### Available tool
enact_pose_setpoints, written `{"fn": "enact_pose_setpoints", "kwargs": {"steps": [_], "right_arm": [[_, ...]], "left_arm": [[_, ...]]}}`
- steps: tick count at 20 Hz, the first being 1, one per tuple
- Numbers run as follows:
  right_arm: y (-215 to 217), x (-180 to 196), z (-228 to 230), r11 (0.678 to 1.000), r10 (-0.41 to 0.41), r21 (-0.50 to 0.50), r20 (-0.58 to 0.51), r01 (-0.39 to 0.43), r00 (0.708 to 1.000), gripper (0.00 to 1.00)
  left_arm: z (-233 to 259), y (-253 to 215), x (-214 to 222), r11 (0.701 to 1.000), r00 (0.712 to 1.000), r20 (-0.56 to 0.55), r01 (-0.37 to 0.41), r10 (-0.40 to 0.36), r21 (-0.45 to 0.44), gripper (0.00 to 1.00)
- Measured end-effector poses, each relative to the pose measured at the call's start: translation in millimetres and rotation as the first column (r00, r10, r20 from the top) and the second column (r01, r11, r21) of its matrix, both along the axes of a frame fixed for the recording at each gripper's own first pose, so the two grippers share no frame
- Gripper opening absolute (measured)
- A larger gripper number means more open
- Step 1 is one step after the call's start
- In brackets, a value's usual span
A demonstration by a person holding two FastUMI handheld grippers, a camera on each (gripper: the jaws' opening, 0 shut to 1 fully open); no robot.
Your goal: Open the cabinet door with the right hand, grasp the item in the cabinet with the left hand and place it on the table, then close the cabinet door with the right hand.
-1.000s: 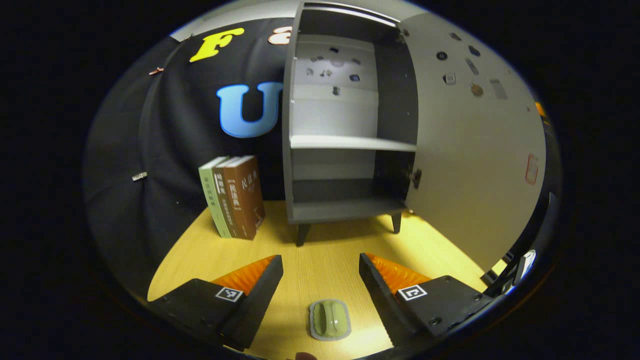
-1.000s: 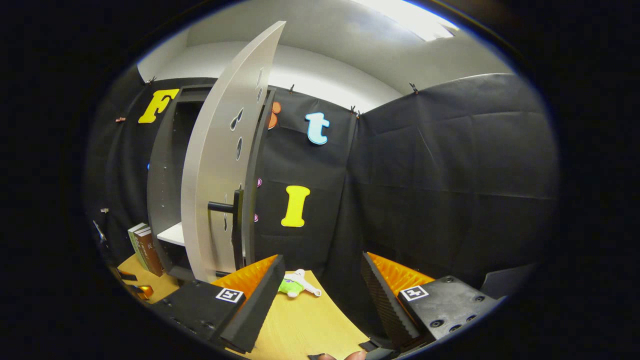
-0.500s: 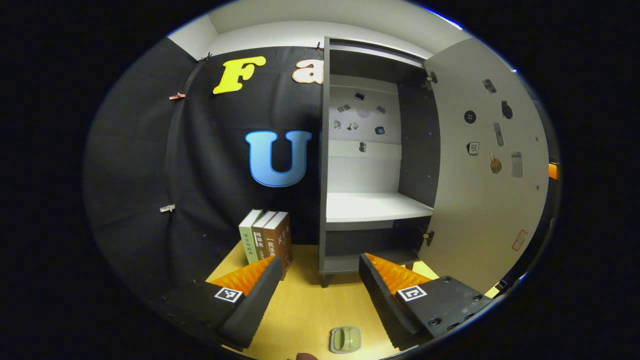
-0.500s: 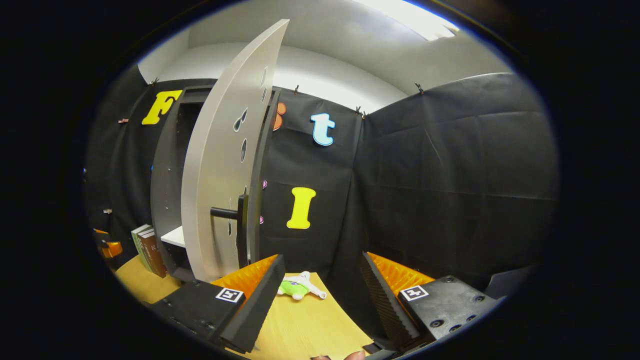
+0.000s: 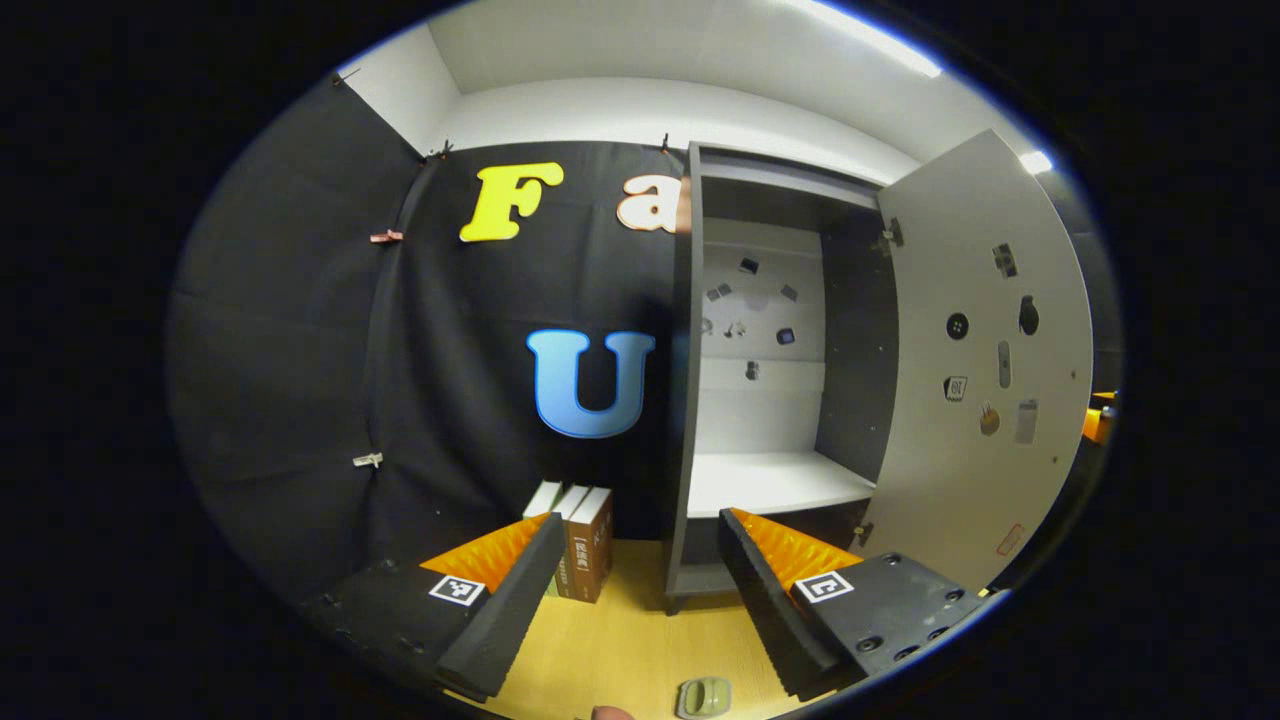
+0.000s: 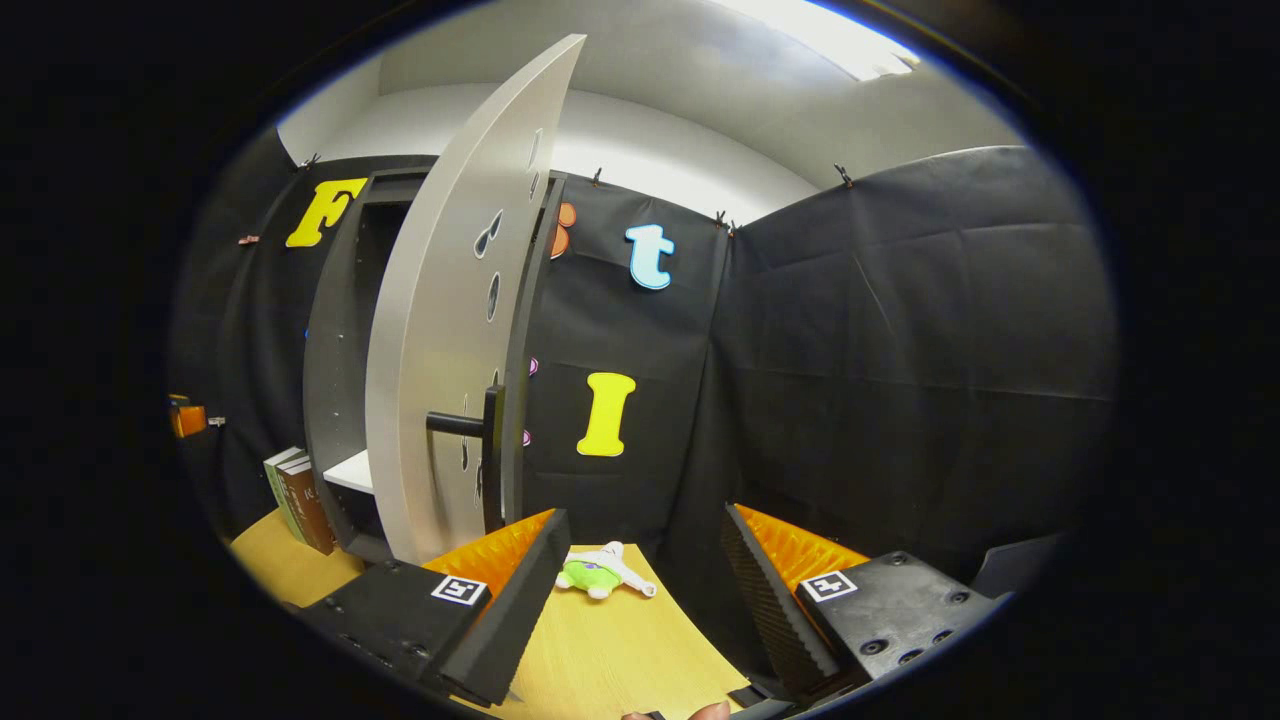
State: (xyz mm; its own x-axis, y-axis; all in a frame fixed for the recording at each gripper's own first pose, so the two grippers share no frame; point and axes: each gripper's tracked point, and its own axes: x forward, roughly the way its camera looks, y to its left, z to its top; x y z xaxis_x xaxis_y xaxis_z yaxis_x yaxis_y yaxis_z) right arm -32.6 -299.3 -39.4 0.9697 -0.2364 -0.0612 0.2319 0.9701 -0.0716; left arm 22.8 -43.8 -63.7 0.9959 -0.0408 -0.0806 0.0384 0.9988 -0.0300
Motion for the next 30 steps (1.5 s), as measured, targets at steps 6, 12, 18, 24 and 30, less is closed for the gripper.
{"fn": "enact_pose_setpoints", "kwargs": {"steps": [6,12,18,24,30], "right_arm": [[10,5,5,1.000,0.008,0.003,0.014,-0.008,1.000,0.95],[18,1,9,1.000,-0.007,-0.016,0.025,0.008,1.000,0.96],[37,-6,8,0.999,-0.031,0.036,0.028,0.029,0.999,0.96],[66,-11,9,0.998,-0.027,0.063,0.036,0.025,0.999,0.96],[105,-11,10,0.998,0.017,0.067,0.038,-0.020,0.999,0.92]], "left_arm": [[18,27,-9,0.998,0.999,0.006,-0.049,0.049,0.038,0.96],[15,38,-13,0.998,0.999,0.001,-0.040,0.040,0.041,0.96],[20,50,-20,0.998,1.000,0.010,-0.015,0.015,0.054,0.96],[21,50,-29,0.998,1.000,0.011,0.026,-0.027,0.065,0.96],[23,53,-34,0.997,0.998,0.008,0.054,-0.054,0.051,0.96]]}}
